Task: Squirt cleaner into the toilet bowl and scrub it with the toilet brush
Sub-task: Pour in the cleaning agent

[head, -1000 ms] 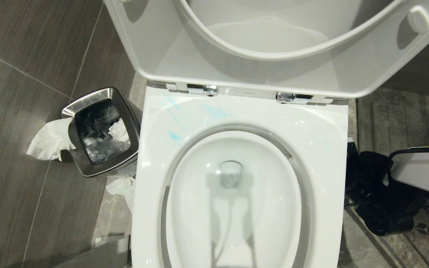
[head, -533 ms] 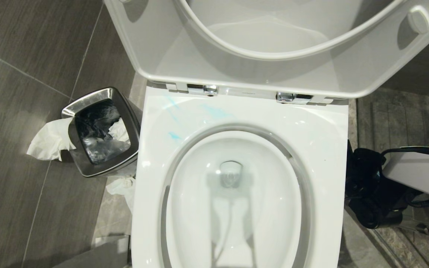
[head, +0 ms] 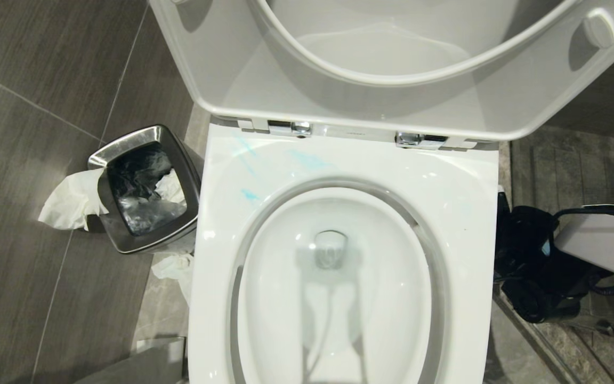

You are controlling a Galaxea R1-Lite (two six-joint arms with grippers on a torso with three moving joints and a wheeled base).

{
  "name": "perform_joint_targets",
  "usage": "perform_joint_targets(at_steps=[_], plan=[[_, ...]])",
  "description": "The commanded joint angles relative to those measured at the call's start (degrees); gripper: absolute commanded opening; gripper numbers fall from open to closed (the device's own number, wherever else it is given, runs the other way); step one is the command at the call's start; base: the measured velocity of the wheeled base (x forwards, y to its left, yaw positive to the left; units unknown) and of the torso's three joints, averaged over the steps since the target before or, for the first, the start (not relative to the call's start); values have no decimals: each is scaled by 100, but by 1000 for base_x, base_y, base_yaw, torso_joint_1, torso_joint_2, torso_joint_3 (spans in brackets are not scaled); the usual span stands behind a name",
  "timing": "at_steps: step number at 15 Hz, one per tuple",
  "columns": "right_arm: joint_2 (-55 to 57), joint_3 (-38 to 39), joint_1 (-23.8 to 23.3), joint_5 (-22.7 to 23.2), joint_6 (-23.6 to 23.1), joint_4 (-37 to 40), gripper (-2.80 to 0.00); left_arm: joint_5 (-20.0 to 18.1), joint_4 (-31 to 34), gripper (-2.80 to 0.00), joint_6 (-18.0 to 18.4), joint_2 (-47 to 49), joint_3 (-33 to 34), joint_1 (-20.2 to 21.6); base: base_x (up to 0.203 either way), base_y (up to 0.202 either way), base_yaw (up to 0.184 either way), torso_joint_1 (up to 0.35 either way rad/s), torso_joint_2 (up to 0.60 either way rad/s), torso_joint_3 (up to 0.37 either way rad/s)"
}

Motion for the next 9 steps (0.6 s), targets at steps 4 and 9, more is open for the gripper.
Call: perform_joint_targets(at_steps=[4,9], plan=[[456,-903,2,8,-6,-51,0,0,-1,-280,-2,9,9,-1,0,0,0,0,0,0],[966,-1782,10,52,0,-51,0,0,5,-280,6,9,9,-1,0,0,0,0,0,0]])
